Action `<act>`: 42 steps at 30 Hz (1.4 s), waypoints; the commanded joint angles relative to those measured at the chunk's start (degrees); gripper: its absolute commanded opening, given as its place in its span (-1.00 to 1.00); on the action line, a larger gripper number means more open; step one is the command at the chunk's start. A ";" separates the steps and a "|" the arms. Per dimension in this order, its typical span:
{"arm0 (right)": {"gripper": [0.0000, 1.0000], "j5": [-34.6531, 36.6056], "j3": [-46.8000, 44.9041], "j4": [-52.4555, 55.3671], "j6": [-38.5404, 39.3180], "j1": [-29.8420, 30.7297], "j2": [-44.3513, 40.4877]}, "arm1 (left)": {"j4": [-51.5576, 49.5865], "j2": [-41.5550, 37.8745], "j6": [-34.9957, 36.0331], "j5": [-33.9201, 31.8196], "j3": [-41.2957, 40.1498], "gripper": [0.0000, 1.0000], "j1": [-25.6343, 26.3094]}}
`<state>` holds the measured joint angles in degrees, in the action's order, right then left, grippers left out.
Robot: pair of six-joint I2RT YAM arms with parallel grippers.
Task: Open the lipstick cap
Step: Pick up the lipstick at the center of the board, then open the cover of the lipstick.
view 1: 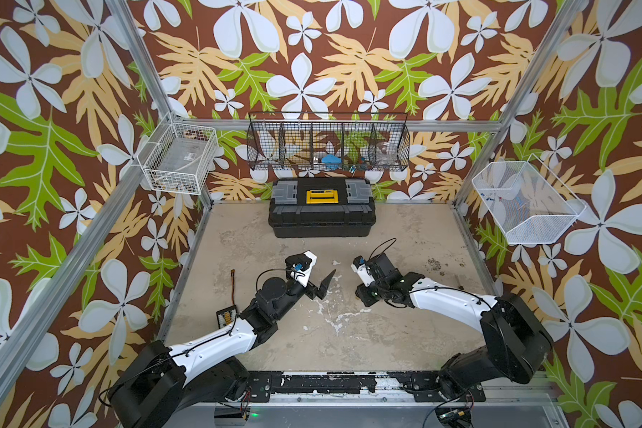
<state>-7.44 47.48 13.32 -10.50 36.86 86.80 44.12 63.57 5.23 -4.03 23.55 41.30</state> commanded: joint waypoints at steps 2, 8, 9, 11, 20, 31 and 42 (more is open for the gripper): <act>-0.47 0.33 0.29 -0.75 -0.32 0.05 -0.12 | -1.22 0.69 0.80 1.41 0.95 0.99 -0.08; -0.56 0.23 0.08 -1.11 -0.10 0.05 -1.05 | -3.56 1.41 2.38 10.37 1.48 0.99 -0.12; -0.56 0.13 0.07 -1.11 0.00 0.06 -1.33 | -4.94 1.62 2.58 12.08 1.82 0.99 -0.08; -0.57 0.24 -0.04 -1.19 0.26 0.02 -1.97 | -7.35 2.19 2.44 14.43 2.37 0.99 -0.08; -0.57 -0.02 1.01 0.17 0.73 0.05 -8.65 | -17.36 7.92 6.05 23.77 6.99 0.78 -0.08; -0.58 -8.22 3.68 1.90 2.88 -0.18 -16.96 | -24.64 12.32 13.29 24.16 12.55 0.62 -0.08; -0.58 -13.17 5.08 2.41 3.73 -0.20 -18.20 | -20.61 14.75 18.81 22.01 13.59 0.36 -0.08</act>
<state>-18.74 52.25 15.22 -7.38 36.71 68.55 19.79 78.43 22.31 18.44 37.41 41.30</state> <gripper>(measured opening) 0.215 0.684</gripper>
